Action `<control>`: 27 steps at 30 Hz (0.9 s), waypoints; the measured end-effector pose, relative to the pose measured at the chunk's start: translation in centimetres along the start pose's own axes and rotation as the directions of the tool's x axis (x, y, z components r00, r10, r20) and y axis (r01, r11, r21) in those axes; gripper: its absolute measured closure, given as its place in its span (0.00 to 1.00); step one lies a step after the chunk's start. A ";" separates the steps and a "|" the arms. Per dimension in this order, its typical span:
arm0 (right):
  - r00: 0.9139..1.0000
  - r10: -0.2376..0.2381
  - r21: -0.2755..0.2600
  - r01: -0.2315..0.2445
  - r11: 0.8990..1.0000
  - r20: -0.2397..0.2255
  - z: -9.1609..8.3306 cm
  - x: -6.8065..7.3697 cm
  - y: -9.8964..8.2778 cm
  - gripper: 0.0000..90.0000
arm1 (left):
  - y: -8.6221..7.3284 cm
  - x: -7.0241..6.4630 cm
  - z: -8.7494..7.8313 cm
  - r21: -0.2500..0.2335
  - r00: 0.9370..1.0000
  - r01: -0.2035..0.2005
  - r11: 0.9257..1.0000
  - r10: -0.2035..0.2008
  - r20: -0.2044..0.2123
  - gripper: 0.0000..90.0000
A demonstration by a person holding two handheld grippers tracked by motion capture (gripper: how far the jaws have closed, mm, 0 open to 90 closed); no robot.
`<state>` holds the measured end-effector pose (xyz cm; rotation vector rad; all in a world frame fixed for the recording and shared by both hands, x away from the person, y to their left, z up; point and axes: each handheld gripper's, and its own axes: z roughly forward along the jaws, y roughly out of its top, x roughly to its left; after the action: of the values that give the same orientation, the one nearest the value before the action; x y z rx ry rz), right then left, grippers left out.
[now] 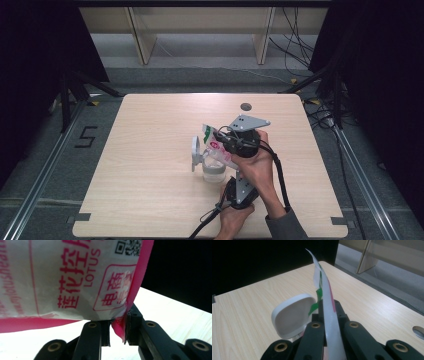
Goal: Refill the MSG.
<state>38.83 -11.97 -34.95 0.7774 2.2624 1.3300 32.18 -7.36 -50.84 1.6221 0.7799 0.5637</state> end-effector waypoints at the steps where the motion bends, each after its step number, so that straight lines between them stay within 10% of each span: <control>1: 1.000 0.010 0.002 -0.010 1.000 0.008 0.0 0.1 0.0 0.99 | 0.0 0.0 0.0 -0.003 1.000 -0.005 1.000 0.004 -0.004 0.85; 7: 1.000 -0.021 -0.004 0.021 1.000 0.010 0.2 0.1 0.3 0.99 | 0.1 -0.1 0.2 -0.046 0.999 0.040 0.998 -0.040 0.002 0.85; 9: 1.000 -0.019 0.003 0.019 1.000 0.003 0.1 0.1 0.3 0.99 | 0.2 0.5 0.0 -0.008 1.000 -0.029 1.000 0.029 0.000 0.85; 27: 1.000 -0.013 -0.011 0.013 1.000 0.003 0.4 -0.2 0.2 0.99 | 0.3 0.4 0.5 -0.004 1.000 -0.026 1.000 0.025 -0.005 0.85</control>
<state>39.28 -11.81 -34.92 0.7583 2.2522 1.3341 32.86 -7.44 -50.68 1.6291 0.7618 0.5873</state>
